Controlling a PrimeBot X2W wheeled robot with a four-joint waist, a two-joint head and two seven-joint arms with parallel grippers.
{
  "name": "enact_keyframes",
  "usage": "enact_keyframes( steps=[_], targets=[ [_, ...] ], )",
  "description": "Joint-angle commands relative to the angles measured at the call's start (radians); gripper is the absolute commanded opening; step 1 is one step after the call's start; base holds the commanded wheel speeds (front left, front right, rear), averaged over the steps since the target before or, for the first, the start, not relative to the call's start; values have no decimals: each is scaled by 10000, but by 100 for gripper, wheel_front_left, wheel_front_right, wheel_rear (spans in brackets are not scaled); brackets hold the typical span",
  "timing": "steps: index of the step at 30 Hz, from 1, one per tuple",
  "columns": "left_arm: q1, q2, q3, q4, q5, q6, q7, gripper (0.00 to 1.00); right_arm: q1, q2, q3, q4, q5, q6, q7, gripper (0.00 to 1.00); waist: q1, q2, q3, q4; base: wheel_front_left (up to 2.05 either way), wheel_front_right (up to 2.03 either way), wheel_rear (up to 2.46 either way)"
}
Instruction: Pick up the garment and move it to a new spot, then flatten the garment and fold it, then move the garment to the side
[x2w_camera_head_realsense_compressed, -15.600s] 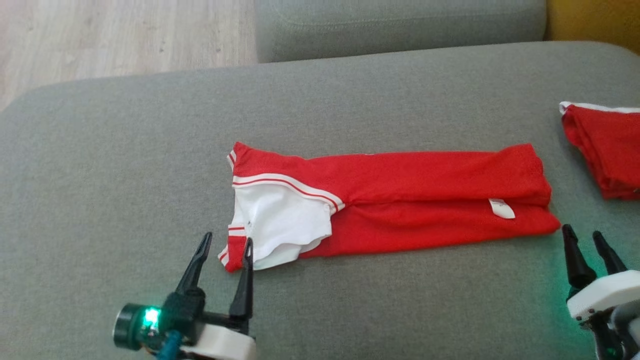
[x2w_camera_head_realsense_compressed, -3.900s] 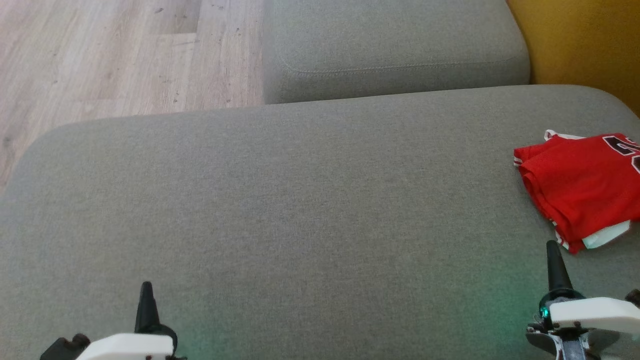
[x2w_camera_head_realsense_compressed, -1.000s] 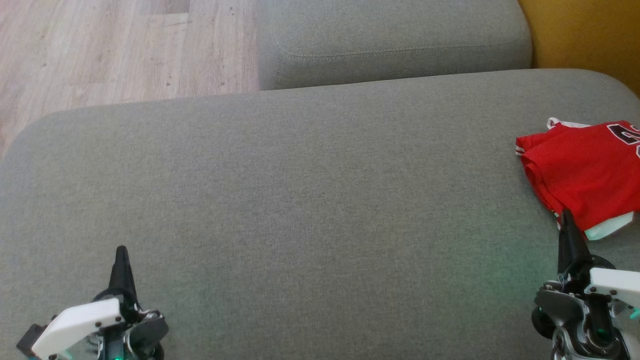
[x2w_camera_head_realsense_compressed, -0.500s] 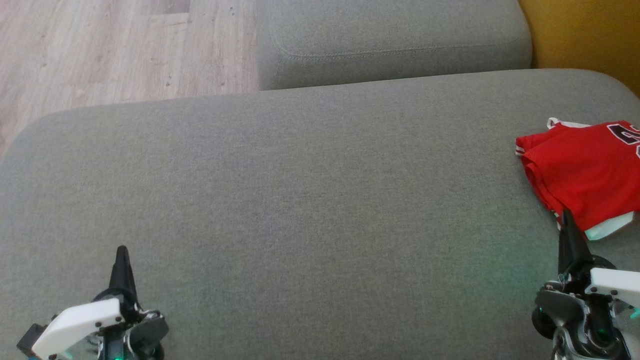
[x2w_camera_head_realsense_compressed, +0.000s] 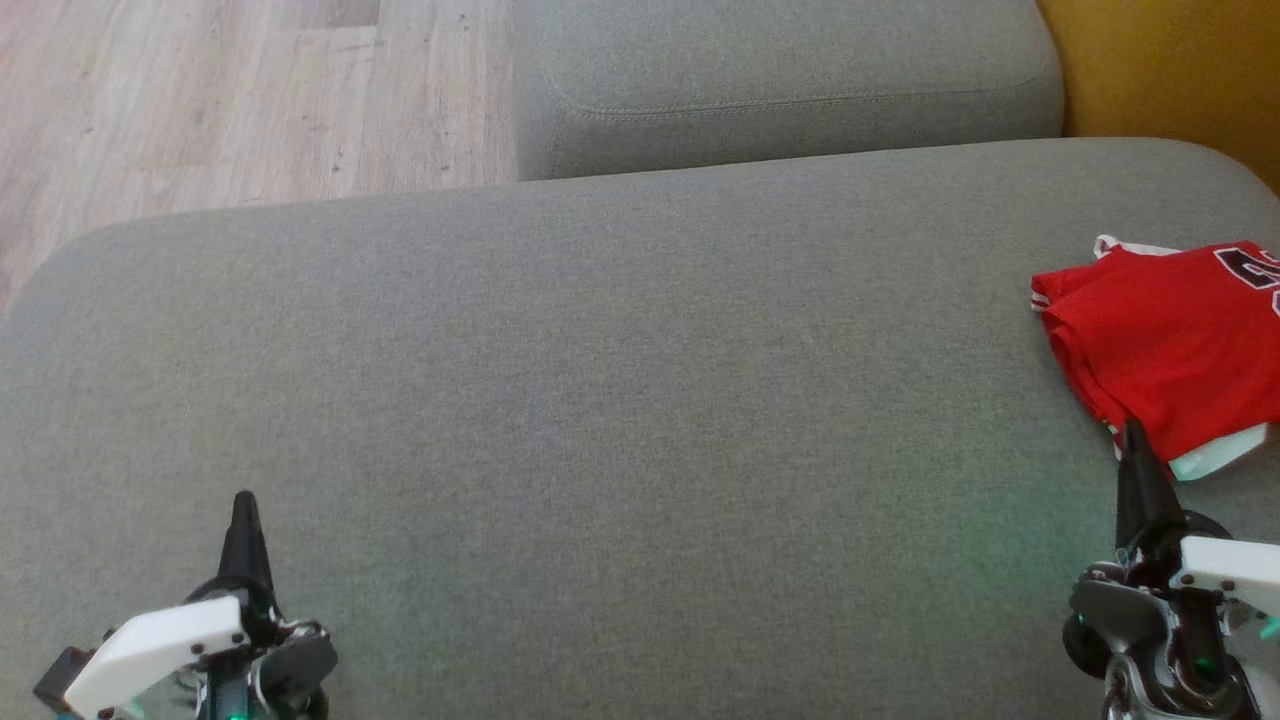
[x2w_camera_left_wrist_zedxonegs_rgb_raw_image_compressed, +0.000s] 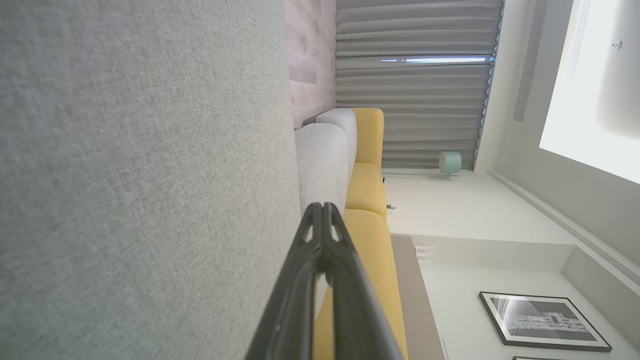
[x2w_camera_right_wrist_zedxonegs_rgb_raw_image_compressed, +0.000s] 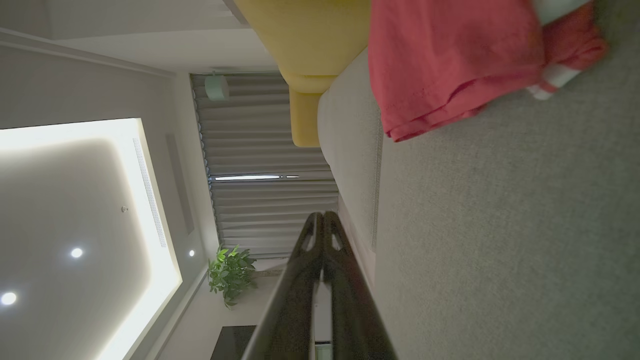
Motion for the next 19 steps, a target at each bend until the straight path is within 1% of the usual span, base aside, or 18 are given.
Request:
enact_keyframes(
  steps=[1, 19],
  targets=[
    [-511, 64, 350, -280, 100, -69, 57, 0, -481, 7, 195, -315, -38, 69, 50, 0, 0, -1, 0, 0, 0, 0, 0],
    [-514, 40, 385, -279, 129, -69, 85, 0, -483, 21, 174, -314, -55, 69, 67, 0, 0, -1, 0, 0, 0, 0, 0]
  ],
)
